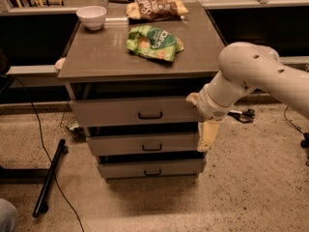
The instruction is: Open top drawer
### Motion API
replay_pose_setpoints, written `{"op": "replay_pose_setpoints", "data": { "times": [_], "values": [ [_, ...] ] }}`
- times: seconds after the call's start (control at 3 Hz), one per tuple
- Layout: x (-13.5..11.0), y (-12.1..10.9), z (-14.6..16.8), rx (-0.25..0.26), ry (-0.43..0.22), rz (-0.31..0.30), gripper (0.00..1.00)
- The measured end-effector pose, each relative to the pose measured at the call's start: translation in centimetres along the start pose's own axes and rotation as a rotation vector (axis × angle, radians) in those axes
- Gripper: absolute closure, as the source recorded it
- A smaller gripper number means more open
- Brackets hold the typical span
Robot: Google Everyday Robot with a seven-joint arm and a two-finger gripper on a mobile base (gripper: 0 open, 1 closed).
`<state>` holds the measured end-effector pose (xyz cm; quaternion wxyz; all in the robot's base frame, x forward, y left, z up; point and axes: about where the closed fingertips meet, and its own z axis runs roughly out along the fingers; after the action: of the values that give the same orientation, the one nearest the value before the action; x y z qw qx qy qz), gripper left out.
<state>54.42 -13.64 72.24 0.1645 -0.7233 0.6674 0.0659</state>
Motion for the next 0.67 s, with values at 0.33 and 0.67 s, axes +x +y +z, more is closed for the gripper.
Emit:
{"op": "replay_pose_setpoints", "data": {
  "times": [0.33, 0.67],
  "values": [
    [-0.9, -3.3, 1.0, 0.043, 0.001, -0.039, 0.0],
    [-2.2, -5.8, 2.7, 0.037, -0.012, -0.078, 0.0]
  ]
}}
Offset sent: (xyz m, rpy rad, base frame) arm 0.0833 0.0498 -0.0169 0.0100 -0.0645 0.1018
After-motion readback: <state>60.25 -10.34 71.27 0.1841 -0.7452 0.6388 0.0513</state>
